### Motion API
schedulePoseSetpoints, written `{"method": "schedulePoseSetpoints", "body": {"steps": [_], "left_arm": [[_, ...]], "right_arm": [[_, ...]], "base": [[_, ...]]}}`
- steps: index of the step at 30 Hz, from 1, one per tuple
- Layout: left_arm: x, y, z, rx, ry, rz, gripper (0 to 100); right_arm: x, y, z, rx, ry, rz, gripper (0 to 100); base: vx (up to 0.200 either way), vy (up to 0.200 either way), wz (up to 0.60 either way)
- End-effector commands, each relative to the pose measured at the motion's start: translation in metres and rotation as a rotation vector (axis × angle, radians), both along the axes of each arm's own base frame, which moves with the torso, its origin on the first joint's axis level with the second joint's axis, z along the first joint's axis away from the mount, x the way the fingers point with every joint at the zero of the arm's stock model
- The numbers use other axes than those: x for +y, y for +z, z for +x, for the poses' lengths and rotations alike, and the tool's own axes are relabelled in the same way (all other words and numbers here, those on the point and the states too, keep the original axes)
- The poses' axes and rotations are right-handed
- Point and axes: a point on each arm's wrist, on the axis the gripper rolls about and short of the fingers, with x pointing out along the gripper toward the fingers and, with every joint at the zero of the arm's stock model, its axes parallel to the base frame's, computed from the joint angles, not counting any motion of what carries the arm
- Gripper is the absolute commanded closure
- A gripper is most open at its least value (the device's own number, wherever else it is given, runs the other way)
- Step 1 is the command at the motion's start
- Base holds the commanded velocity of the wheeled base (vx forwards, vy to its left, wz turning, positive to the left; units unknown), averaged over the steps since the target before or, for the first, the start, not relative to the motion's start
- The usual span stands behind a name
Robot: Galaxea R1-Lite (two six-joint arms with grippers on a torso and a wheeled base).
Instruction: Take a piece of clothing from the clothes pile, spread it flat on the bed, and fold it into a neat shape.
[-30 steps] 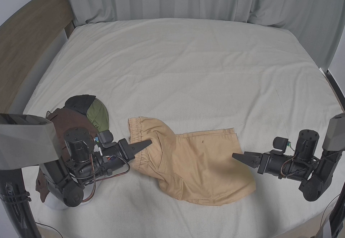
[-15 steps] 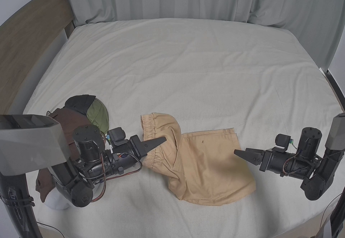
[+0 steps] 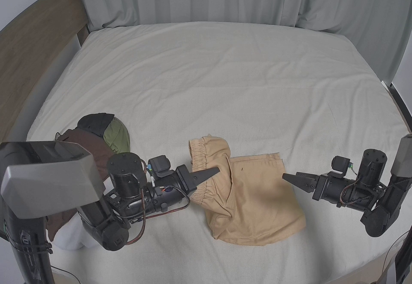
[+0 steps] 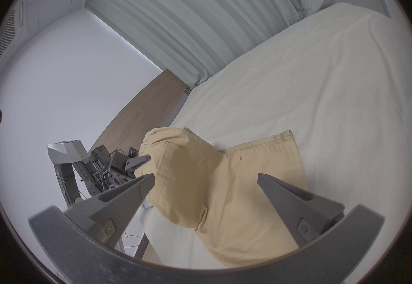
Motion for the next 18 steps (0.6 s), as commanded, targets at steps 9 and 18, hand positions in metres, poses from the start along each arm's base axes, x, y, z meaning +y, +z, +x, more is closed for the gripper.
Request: {"method": "schedulePoseSetpoints", "body": {"steps": [9, 18], "left_arm": [[-0.029, -0.026, 0.006, 0.016, -0.044, 0.012, 100], [-0.045, -0.028, 0.007, 0.042, -0.06, -0.024, 100]], "right_arm": [[-0.007, 0.007, 0.007, -0.037, -0.031, 0.01, 0], [-0.009, 0.013, 0.01, -0.064, -0.043, 0.02, 0]], "base": [[0.0, 0.0, 0.0], [0.0, 0.0, 0.0]]}}
